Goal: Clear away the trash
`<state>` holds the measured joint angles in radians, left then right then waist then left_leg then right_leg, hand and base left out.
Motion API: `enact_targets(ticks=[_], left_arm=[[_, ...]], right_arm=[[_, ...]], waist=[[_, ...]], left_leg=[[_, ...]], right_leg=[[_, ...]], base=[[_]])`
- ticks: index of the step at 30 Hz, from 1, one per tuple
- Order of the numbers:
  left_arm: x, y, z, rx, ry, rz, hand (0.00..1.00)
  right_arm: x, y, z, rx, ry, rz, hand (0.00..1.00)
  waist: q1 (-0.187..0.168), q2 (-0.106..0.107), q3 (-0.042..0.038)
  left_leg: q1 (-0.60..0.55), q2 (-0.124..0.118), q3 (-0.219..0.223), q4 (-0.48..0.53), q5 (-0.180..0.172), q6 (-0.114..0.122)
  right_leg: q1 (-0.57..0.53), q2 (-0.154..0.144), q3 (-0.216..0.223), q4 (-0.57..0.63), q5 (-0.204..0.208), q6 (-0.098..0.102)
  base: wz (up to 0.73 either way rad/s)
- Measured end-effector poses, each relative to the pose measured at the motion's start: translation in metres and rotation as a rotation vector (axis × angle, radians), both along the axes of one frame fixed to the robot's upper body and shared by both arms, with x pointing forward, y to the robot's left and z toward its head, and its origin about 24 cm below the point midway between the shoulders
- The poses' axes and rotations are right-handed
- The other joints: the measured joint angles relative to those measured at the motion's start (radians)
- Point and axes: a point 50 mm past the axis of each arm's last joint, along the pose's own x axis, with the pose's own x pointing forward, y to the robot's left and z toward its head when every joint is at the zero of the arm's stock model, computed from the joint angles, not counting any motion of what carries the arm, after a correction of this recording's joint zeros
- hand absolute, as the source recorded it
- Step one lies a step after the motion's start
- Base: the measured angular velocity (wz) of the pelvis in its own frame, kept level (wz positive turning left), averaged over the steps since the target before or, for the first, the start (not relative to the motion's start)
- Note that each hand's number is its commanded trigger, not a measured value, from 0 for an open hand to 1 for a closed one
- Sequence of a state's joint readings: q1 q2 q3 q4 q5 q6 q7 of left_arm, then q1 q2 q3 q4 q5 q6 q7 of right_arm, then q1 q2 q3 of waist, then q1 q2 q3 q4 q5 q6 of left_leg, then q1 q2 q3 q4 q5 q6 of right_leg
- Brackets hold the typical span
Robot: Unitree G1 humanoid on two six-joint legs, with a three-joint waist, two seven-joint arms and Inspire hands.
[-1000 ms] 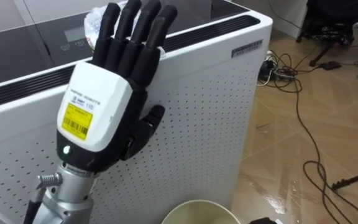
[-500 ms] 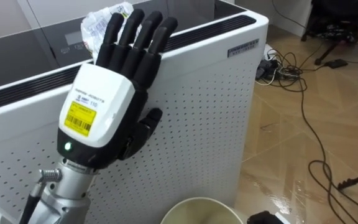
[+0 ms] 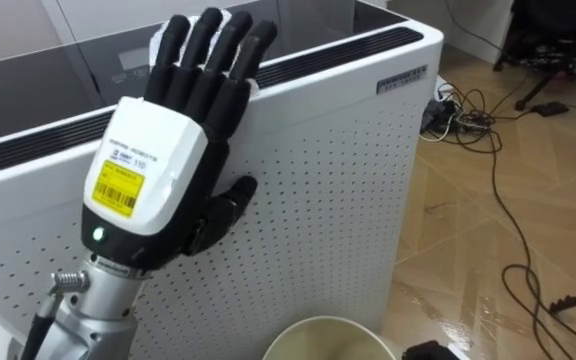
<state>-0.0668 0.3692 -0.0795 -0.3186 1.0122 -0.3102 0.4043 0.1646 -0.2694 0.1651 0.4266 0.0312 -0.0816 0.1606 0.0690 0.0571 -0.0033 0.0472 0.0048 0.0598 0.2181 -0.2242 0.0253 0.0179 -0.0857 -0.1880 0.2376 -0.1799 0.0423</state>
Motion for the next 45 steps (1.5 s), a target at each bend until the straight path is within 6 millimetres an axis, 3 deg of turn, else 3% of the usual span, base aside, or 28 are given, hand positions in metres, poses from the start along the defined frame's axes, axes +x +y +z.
enact_targets(ticks=[2,5,16,20,31,36,45], left_arm=[[-0.002,-0.001,0.005,-0.005,-0.027,-0.004,0.0],[-0.008,0.003,0.017,-0.024,-0.105,0.006,0.0],[-0.012,0.01,0.036,-0.099,-0.285,0.033,0.0],[-0.011,0.013,0.037,-0.115,-0.293,0.065,0.0],[-0.01,0.013,0.041,-0.118,-0.305,0.076,0.0],[-0.008,0.014,0.04,-0.101,-0.275,0.089,0.0],[-0.003,0.015,0.038,-0.067,-0.19,0.12,0.0]], right_arm=[[-0.006,0.001,-0.003,0.003,0.014,-0.011,1.0],[-0.012,0.0,-0.006,0.004,0.032,-0.016,1.0],[-0.018,0.005,-0.011,0.012,0.056,-0.004,1.0],[-0.019,0.006,-0.012,0.011,0.071,-0.002,1.0],[-0.018,0.007,-0.01,0.008,0.071,-0.002,1.0],[-0.018,0.006,-0.01,0.001,0.068,-0.01,1.0],[-0.015,0.006,-0.009,0.002,0.061,-0.003,1.0]], waist=[[0.008,-0.01,-0.0025],[0.017,-0.015,-0.0001],[0.03,-0.01,0.0058],[0.038,0.0,0.0104],[0.044,0.01,0.008],[0.036,0.014,0.0052],[0.017,0.018,0.0105]], left_leg=[[0.0,0.001,-0.005,0.001,0.0,0.0],[0.0,0.0,-0.008,0.001,0.0,0.0],[0.012,0.0,-0.016,-0.002,0.0,0.0],[0.011,0.0,-0.016,-0.013,0.0,0.0],[0.005,-0.002,-0.018,-0.013,0.001,0.001],[0.007,-0.001,-0.018,-0.013,0.004,0.001],[0.03,-0.001,-0.007,-0.026,0.01,0.001]], right_leg=[[0.001,0.0,-0.001,-0.001,0.0,0.0],[0.003,0.0,-0.003,-0.001,0.0,0.0],[0.023,0.002,-0.007,-0.016,0.009,-0.001],[0.018,0.003,-0.006,-0.016,0.01,-0.001],[0.021,0.001,-0.018,-0.029,0.01,-0.001],[0.028,0.0,-0.026,-0.031,0.011,-0.001],[0.04,-0.001,-0.018,-0.026,0.011,-0.001]], base=[[0.0],[0.01],[0.01],[0.0],[0.01],[0.04],[-0.01]])
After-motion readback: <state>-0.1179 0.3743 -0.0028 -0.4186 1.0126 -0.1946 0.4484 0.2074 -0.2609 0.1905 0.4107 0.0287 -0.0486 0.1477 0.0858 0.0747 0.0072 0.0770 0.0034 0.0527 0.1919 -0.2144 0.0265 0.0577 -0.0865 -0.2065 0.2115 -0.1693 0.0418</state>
